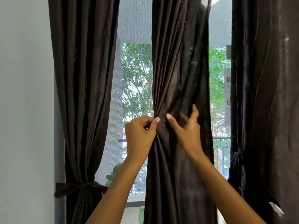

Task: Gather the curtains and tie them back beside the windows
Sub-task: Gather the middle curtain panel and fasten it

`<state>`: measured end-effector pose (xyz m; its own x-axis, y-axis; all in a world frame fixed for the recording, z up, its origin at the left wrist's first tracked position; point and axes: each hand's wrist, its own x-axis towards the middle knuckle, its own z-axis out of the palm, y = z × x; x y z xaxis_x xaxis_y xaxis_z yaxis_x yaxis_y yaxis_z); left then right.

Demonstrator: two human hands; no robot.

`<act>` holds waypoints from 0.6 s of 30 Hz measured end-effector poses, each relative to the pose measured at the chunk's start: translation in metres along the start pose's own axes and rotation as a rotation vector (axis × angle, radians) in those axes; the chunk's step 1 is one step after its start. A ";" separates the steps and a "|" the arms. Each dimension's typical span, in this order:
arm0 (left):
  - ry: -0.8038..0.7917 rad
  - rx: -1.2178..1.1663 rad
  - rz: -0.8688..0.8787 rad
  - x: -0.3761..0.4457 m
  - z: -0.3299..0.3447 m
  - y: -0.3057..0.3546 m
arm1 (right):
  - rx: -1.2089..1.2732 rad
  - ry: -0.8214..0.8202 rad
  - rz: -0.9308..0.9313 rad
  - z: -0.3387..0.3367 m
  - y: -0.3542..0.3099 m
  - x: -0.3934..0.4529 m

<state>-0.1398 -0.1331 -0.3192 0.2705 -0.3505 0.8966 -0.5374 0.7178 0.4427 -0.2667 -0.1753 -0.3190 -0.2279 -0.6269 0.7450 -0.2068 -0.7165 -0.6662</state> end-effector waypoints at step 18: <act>0.006 -0.008 0.047 -0.003 -0.004 0.009 | 0.011 -0.087 -0.270 0.017 -0.010 -0.044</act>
<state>-0.1423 -0.1228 -0.3177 0.2498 -0.3125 0.9165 -0.5432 0.7383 0.3998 -0.2385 -0.1456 -0.3447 -0.0833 -0.4367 0.8958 -0.2382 -0.8641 -0.4434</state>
